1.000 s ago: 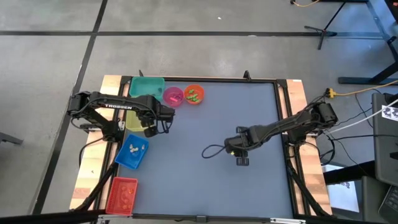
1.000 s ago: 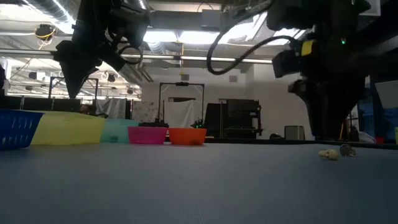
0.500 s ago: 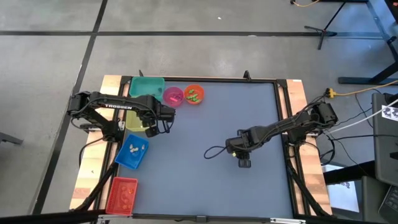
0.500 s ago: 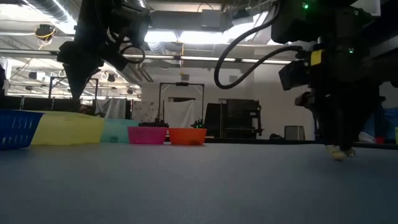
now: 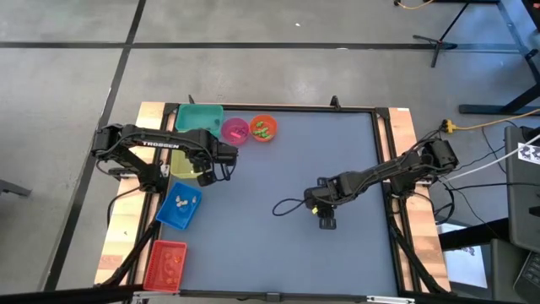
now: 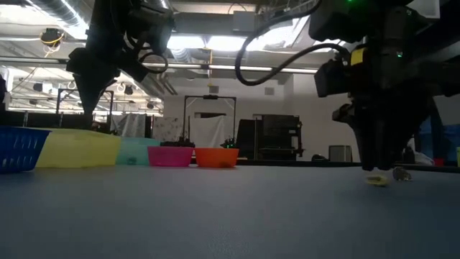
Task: Sort Halloween decoration
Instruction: Put the yellow skull toy into the blue bin
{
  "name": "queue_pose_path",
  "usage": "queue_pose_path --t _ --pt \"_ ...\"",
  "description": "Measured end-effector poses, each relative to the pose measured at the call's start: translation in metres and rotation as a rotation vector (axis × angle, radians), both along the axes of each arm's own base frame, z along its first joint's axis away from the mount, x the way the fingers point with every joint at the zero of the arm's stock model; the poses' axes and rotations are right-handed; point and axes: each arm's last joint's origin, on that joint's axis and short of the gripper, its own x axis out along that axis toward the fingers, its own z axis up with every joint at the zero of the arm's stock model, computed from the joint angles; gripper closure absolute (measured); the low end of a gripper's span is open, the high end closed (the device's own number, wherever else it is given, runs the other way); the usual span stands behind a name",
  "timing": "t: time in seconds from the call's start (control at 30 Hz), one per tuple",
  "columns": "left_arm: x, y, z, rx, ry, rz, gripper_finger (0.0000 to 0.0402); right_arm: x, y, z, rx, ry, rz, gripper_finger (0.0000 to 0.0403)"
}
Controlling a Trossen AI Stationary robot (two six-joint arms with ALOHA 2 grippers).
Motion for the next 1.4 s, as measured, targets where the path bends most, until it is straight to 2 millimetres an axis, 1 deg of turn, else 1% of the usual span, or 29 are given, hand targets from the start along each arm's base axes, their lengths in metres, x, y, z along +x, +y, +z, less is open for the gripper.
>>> queue_pose_path --t 0.53,0.77,0.9,1.03,1.27,1.4 --pt "0.001 0.000 0.000 0.002 -0.014 0.001 0.0293 -0.001 0.002 0.000 0.024 0.016 -0.103 0.0253" --pt "0.001 0.000 0.000 0.002 -0.016 0.000 0.0293 0.000 0.015 -0.007 0.014 0.012 -0.060 0.0253" --pt "0.002 0.000 -0.001 0.003 -0.020 0.000 0.0293 0.001 0.021 -0.013 -0.062 -0.007 -0.051 0.0253" --pt "0.003 0.000 -0.001 0.005 -0.033 0.000 0.0293 0.002 0.021 -0.019 -0.078 0.009 -0.056 0.0253" --pt "0.004 0.001 -0.001 0.006 -0.039 0.000 0.0293 0.003 0.020 -0.019 -0.077 0.010 -0.055 0.0254" --pt "0.004 0.001 -0.001 0.006 -0.041 0.000 0.0293 0.003 0.020 -0.019 -0.074 0.011 -0.054 0.0270"
